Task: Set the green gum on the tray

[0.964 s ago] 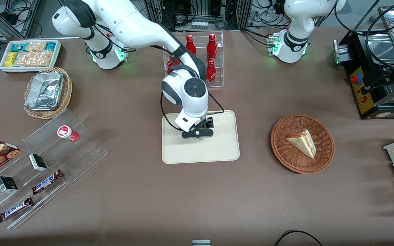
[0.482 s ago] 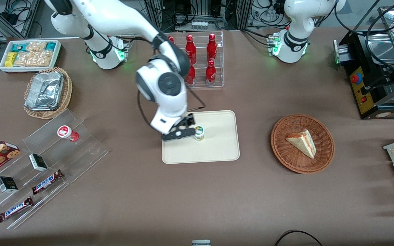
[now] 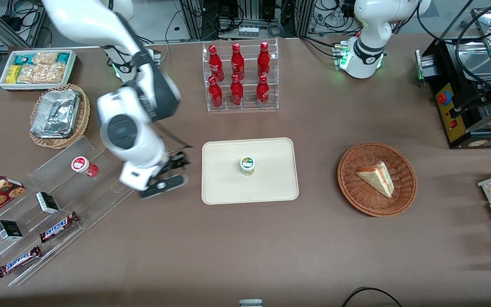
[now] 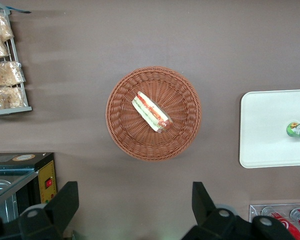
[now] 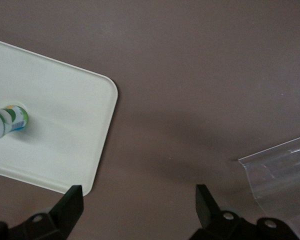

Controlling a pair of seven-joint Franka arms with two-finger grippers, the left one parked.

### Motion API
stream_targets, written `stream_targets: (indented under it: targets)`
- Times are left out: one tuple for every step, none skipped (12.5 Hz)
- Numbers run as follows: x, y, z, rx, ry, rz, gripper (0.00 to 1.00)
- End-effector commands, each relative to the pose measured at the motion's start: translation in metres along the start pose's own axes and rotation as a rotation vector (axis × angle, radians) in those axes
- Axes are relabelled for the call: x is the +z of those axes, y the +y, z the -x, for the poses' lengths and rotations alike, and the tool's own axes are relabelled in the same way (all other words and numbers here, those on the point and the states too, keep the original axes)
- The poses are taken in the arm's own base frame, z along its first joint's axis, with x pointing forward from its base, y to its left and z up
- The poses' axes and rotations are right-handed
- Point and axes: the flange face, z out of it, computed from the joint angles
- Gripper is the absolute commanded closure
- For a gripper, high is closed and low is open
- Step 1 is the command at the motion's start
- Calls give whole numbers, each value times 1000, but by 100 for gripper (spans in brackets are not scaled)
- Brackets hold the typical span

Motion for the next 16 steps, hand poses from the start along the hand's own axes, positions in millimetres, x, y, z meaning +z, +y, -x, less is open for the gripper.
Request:
stream_targets:
  targets:
    - [-14,68,16,-11,-21,-52,0]
    - [-20,90,21,-7,-22,-61,0]
    - [-26,112,27,12,-24,-76,0]
    - [-34,129,33,38,-13,-89,0]
    - [-41,142,38,65,-2,-93,0]
    - [-51,162,46,88,10,-87,0]
    - [-58,175,57,113,-6,-91,0]
    - [-65,192,67,139,-7,-93,0]
    - [-75,206,75,161,5,-92,0]
    - [-85,202,80,151,11,-90,0]
    - [-92,205,91,164,-22,-87,0]
    - [-103,201,99,165,-36,-87,0]
    - [-111,199,107,176,-50,-87,0]
    - [-118,195,114,200,-75,-86,0]
    - [-122,190,118,231,-99,-87,0]
    - [-127,182,121,264,-104,-80,0]
